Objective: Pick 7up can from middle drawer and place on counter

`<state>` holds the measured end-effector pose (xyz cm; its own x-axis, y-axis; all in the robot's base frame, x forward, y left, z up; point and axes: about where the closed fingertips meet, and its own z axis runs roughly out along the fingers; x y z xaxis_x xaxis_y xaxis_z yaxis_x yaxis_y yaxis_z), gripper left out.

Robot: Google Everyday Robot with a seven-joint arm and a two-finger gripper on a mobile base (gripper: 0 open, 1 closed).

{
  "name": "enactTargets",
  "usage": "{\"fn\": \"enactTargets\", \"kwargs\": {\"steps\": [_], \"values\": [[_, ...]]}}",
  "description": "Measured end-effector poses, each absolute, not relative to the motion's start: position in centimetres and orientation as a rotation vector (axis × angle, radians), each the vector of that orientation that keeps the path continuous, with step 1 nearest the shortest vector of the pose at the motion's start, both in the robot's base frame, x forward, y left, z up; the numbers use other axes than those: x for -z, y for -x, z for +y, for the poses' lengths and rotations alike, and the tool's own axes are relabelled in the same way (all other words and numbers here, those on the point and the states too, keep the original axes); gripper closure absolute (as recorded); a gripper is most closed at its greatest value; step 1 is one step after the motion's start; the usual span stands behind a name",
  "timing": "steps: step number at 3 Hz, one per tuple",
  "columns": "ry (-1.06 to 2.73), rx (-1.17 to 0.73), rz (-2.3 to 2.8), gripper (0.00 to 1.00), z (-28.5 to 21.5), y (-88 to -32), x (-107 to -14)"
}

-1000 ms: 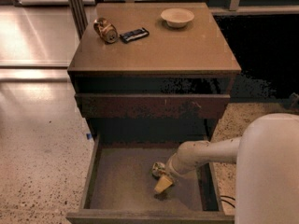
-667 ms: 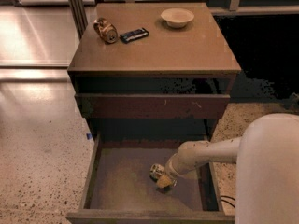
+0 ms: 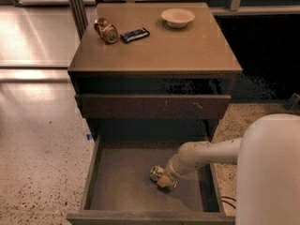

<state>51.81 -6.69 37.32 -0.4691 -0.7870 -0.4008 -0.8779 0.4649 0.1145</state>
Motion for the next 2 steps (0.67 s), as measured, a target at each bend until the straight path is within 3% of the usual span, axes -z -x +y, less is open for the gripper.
{"fn": "enactTargets", "kwargs": {"steps": [1,2], "values": [[1.437,-0.443,2.392,1.00,-6.2,-51.7,-39.9],[1.438,-0.494,2.319,1.00,-5.2,-52.1,-45.3]]}}
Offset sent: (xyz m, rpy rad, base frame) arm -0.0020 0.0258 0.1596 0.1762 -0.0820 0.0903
